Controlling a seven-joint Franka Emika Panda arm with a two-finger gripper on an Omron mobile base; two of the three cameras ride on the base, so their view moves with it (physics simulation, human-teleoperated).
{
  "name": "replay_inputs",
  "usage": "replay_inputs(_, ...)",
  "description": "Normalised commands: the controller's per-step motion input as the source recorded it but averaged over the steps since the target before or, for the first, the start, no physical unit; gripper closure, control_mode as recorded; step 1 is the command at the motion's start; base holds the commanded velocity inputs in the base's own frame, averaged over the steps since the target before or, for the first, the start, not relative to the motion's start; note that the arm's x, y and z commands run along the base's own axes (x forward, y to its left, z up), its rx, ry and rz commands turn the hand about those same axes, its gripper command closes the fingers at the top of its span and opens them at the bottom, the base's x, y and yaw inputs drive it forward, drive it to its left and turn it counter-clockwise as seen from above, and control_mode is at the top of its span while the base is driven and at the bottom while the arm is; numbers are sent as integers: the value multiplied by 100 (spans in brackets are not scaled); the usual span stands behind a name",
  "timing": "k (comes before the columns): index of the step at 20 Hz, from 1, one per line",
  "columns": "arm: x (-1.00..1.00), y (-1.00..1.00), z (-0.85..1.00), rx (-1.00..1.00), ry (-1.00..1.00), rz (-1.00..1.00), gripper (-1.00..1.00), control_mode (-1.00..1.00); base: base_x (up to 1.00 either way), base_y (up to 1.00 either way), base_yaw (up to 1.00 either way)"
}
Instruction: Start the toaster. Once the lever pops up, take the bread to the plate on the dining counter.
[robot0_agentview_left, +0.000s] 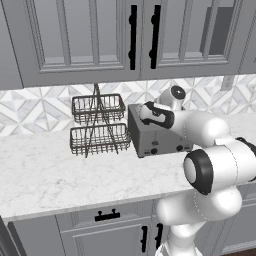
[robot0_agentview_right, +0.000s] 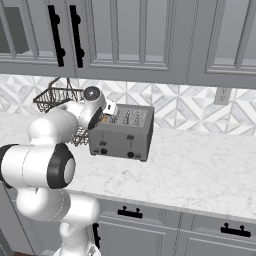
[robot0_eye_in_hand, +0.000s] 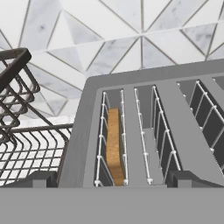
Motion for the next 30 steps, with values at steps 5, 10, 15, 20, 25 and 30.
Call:
replay_inputs(5, 0, 0, 0, 0, 0, 0, -100, -100, 0, 0, 0)
replay_inputs(10, 0, 0, 0, 0, 0, 0, -100, -100, 0, 0, 0)
replay_inputs(15, 0, 0, 0, 0, 0, 0, -100, -100, 0, 0, 0)
replay_inputs(20, 0, 0, 0, 0, 0, 0, -100, -100, 0, 0, 0)
replay_inputs(25, 0, 0, 0, 0, 0, 0, -100, -100, 0, 0, 0)
replay_inputs(30, 0, 0, 0, 0, 0, 0, -100, -100, 0, 0, 0)
